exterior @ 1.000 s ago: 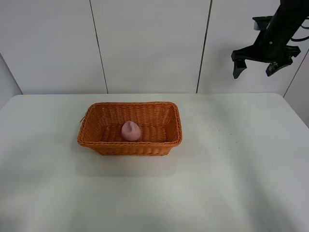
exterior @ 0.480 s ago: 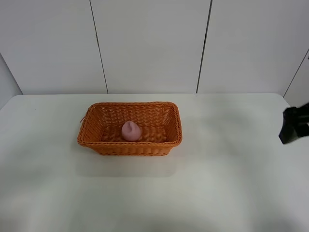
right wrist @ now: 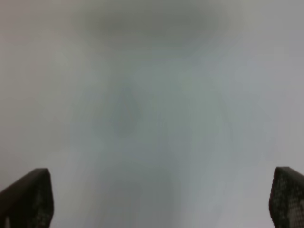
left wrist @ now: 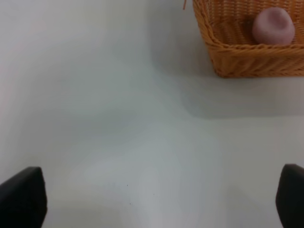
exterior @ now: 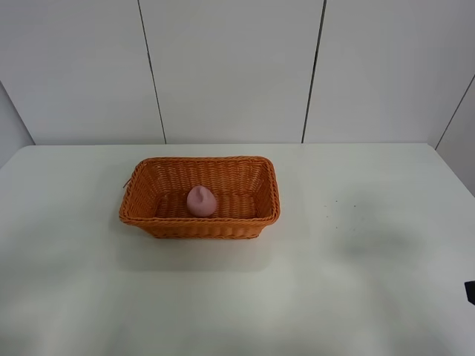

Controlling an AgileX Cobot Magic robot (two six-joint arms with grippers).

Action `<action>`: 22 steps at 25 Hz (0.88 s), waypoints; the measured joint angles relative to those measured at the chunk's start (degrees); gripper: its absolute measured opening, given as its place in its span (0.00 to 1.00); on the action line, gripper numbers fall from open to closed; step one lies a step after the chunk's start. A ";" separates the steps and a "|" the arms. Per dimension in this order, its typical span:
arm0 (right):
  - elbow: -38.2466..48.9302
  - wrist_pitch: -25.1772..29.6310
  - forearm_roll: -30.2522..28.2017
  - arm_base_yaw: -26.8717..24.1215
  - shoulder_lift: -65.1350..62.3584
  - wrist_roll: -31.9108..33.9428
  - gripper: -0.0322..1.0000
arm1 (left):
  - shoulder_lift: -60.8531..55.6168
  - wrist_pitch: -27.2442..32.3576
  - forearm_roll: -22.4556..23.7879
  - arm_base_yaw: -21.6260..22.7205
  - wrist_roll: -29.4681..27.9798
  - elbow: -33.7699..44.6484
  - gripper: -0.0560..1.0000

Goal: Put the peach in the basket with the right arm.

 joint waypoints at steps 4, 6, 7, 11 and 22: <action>0.19 -0.19 0.00 0.00 -10.13 0.00 0.71 | 0.00 0.00 0.00 0.00 0.00 0.00 0.99; 0.19 -0.19 0.00 0.00 -14.64 0.00 0.71 | 0.00 0.00 0.00 0.00 0.00 0.00 0.99; 0.19 -0.19 0.00 0.00 -16.43 0.00 0.71 | 0.00 0.00 0.00 0.00 0.00 0.00 0.99; 0.35 -0.14 0.00 0.00 -23.24 0.05 0.71 | 0.00 0.00 0.00 0.00 0.00 0.00 0.99; 0.35 -0.14 0.47 0.00 -23.84 0.05 0.71 | 0.00 0.00 0.00 0.00 0.00 0.00 0.99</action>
